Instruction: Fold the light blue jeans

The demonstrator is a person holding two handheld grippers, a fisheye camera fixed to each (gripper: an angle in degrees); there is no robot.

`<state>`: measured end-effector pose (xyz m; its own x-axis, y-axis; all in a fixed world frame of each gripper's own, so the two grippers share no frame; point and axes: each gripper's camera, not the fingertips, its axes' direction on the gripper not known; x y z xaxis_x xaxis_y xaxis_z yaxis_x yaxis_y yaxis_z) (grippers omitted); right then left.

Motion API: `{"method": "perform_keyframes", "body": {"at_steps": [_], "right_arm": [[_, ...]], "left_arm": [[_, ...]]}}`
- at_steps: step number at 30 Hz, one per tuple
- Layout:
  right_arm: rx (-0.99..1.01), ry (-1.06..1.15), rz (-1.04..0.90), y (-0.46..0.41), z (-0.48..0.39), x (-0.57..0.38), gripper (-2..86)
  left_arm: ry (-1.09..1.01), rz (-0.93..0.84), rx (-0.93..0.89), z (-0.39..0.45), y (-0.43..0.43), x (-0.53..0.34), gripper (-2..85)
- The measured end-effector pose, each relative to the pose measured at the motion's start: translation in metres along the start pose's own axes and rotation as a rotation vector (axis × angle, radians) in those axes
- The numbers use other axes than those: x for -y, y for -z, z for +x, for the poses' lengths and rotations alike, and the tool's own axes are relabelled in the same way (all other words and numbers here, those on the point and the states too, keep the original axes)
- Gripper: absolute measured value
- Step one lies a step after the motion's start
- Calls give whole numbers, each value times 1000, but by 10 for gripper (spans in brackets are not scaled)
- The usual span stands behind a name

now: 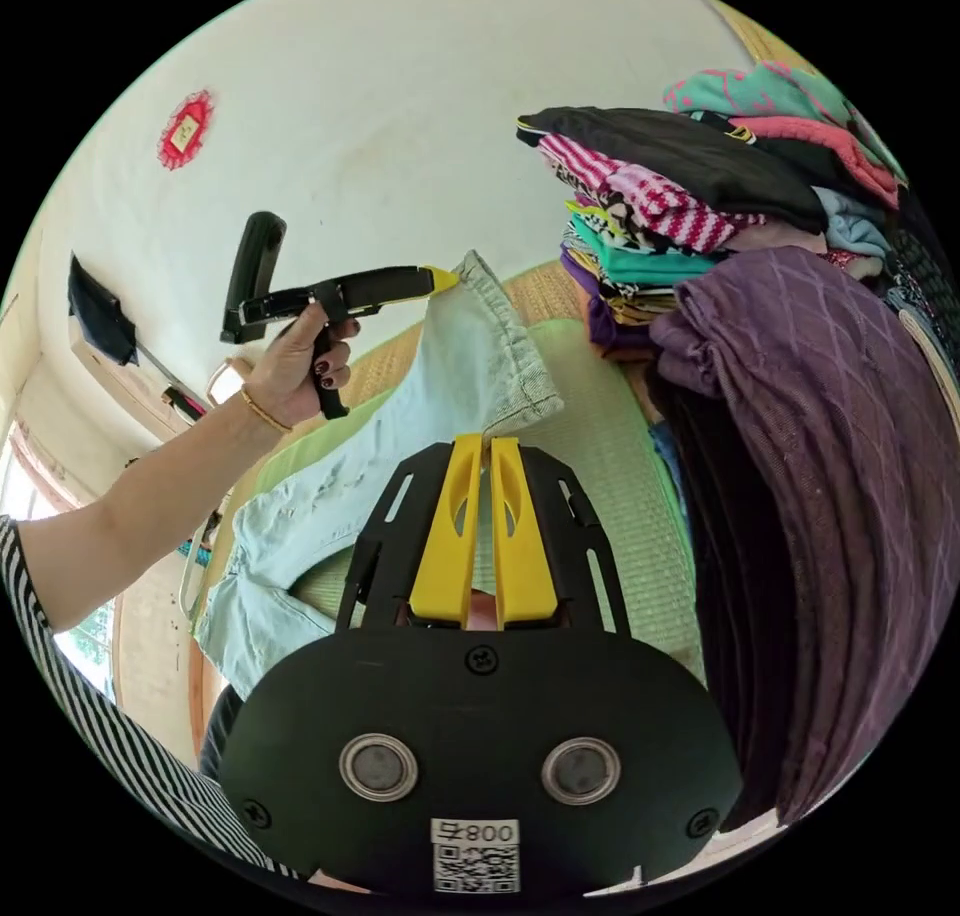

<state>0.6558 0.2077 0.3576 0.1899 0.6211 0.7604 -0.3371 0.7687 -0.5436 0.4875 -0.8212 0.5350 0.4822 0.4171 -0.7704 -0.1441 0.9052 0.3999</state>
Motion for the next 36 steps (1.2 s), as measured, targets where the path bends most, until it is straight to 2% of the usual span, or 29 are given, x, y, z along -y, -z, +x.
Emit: {"method": "perform_keyframes", "body": {"at_steps": [3, 6, 11, 15, 18, 22, 25, 31, 34, 36], "right_arm": [[-101, -91, -98, -13, 21, -4, 23], [-80, -109, -79, 5, 31, -25, 32], [-207, -90, -137, 57, 32, -100, 66], [-257, -116, -236, 72, 31, -150, 84], [-372, -87, -340, 55, 25, -172, 85], [-428, -72, -353, 37, 17, -176, 77], [-415, -50, -357, 35, 7, -171, 57], [-334, -9, -213, 67, -8, -150, 18], [-340, -29, -259, 41, 7, -148, 15], [-317, -76, -351, 11, 26, -153, 15]], "left_arm": [[47, -97, -5, 3, -31, -4, 78], [2, -116, -172, 19, -40, -37, 93], [-100, -326, -363, 85, -73, -131, 105], [-145, -419, -308, 121, -85, -175, 111], [-159, -440, -230, 138, -85, -195, 105], [-182, -466, -126, 156, -80, -205, 39], [-148, -461, -129, 160, -66, -209, 15], [-69, -294, -135, 155, 3, -208, 4], [-1, -302, -163, 149, 6, -209, 6], [-3, -372, -125, 151, -4, -216, 7]]}}
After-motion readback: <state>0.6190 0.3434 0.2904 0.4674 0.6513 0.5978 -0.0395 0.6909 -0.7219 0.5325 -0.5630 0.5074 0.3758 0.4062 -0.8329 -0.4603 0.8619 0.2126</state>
